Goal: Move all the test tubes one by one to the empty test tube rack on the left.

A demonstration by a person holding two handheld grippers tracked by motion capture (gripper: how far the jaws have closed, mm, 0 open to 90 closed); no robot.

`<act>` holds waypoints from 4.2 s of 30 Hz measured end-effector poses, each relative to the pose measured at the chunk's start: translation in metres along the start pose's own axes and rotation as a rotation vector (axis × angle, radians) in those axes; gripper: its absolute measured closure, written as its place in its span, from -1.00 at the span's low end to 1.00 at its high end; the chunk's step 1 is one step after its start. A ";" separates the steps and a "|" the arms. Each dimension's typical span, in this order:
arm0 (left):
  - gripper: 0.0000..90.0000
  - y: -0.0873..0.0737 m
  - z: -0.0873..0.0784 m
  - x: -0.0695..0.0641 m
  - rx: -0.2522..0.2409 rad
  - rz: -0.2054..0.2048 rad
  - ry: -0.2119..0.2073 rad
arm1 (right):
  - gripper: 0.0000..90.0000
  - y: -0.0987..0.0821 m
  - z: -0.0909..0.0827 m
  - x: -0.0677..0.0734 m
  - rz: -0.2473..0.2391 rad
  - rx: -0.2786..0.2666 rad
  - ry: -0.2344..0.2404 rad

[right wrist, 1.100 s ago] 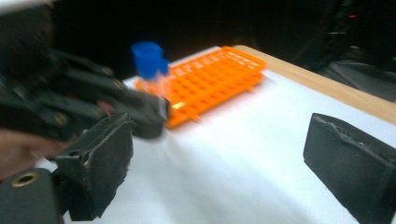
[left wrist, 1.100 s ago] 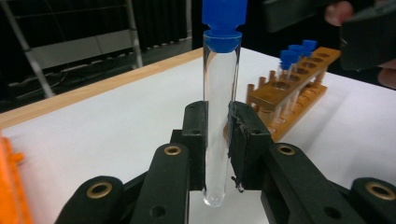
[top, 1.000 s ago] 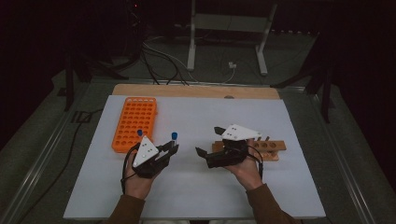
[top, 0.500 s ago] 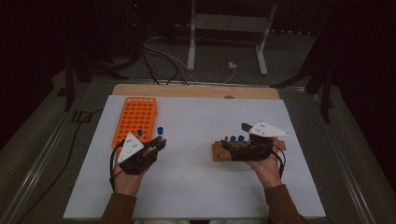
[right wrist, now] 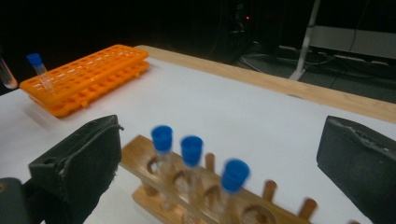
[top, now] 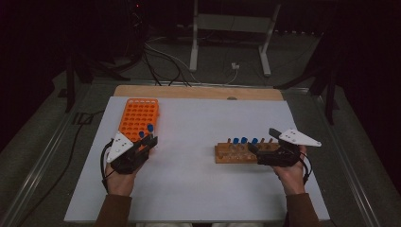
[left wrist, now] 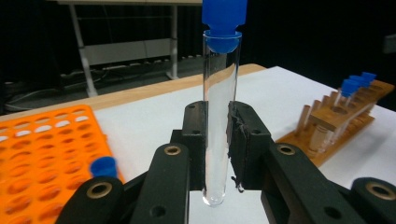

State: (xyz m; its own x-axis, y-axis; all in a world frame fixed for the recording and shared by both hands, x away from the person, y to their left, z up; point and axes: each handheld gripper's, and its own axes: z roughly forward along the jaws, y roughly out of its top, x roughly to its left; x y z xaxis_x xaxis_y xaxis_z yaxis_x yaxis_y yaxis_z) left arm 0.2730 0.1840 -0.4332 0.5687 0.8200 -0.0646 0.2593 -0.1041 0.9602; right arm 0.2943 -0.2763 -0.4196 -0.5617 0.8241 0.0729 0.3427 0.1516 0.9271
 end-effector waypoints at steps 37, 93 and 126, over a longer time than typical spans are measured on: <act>0.74 -0.039 0.013 0.055 0.083 -0.058 0.254 | -0.99 -0.010 -0.015 -0.014 0.023 -0.016 -0.033; 0.16 -0.059 0.008 0.059 0.196 -0.156 0.160 | -0.99 -0.016 -0.015 -0.017 0.042 -0.010 -0.026; -0.99 -0.045 -0.016 0.045 0.142 -0.139 0.153 | -0.44 -0.030 0.007 -0.018 0.025 0.080 -0.005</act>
State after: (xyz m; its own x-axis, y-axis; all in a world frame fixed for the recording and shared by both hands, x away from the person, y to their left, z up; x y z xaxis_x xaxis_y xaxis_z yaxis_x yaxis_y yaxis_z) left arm 0.2744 0.2351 -0.4748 0.3980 0.9065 -0.1407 0.4396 -0.0539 0.8966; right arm 0.2995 -0.2915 -0.4514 -0.5490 0.8306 0.0937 0.4155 0.1740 0.8928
